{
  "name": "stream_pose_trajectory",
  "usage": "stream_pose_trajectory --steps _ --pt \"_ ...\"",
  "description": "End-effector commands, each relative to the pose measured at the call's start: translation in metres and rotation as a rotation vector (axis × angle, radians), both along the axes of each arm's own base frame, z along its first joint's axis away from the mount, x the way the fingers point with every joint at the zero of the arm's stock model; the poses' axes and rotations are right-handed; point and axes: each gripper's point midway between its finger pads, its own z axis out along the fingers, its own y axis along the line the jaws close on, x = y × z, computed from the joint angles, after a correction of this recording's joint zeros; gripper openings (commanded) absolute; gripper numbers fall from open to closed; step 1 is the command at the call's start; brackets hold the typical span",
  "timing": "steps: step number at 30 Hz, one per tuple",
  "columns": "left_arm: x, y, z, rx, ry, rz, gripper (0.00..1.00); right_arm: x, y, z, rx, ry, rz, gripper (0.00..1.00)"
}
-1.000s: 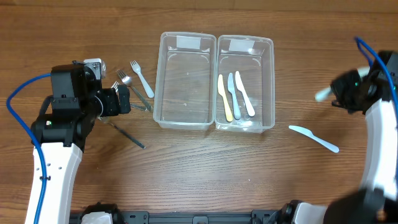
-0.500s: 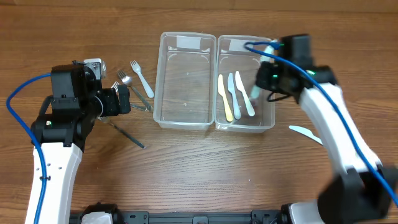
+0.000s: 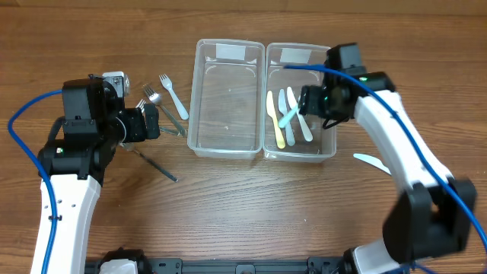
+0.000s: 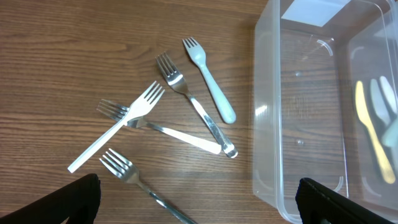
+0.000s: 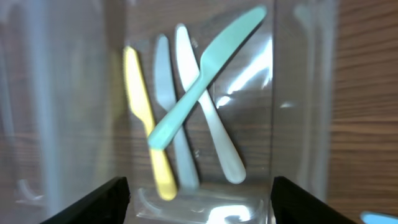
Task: Pack container
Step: 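Place light-blue knife into right container and open gripper, then move right gripper to the last light-blue knife and grasp it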
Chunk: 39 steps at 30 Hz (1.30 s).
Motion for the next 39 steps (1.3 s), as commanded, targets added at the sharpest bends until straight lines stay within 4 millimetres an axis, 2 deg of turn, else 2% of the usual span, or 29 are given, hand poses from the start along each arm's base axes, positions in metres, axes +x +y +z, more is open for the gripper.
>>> stream_pose_trajectory --steps 1,4,7,10,13,15,17,18,24,28,30,35,39 --pt "0.005 0.002 0.008 0.016 -0.02 -0.008 1.0 0.006 -0.017 0.104 0.029 -0.259 -0.107 0.82" --pt "0.005 0.002 0.008 0.016 -0.02 -0.008 1.0 -0.008 -0.052 0.152 0.031 -0.386 -0.269 0.88" --pt "0.005 0.002 0.008 0.016 -0.02 -0.008 1.0 -0.023 -0.078 0.17 0.033 -0.425 -0.346 0.88" --pt "0.005 0.002 0.008 0.016 -0.02 -0.008 1.0 -0.043 -0.116 0.166 0.049 -0.371 -0.539 0.88" --pt "0.005 0.002 0.008 0.016 -0.02 -0.008 1.0 -0.063 -0.147 0.143 0.066 -0.255 -0.733 0.88" --pt "0.005 0.002 0.008 0.016 -0.02 -0.008 1.0 -0.075 -0.164 0.118 0.087 -0.156 -0.878 0.88" --pt "0.005 0.002 0.008 0.016 -0.02 -0.008 1.0 -0.079 -0.173 0.097 0.093 -0.096 -0.947 0.87" --pt "0.005 0.002 0.008 0.016 -0.02 -0.008 1.0 -0.08 -0.18 0.075 0.107 -0.043 -1.027 0.87" --pt "0.005 0.002 0.008 0.016 -0.02 -0.008 1.0 -0.081 -0.197 0.015 0.161 0.097 -1.281 0.87" --pt "0.005 0.002 0.008 0.016 -0.02 -0.008 1.0 -0.084 -0.198 -0.022 0.166 0.188 -1.376 0.85" --pt "0.005 0.002 0.008 0.016 -0.02 -0.008 1.0 -0.088 -0.196 -0.034 0.17 0.228 -1.421 0.85" --pt "0.005 0.002 0.008 0.016 -0.02 -0.008 1.0 -0.095 -0.191 -0.046 0.203 0.271 -1.547 0.86" --pt "0.005 0.002 0.008 0.016 -0.02 -0.008 1.0 -0.095 -0.175 -0.054 0.325 0.336 -1.666 0.89"
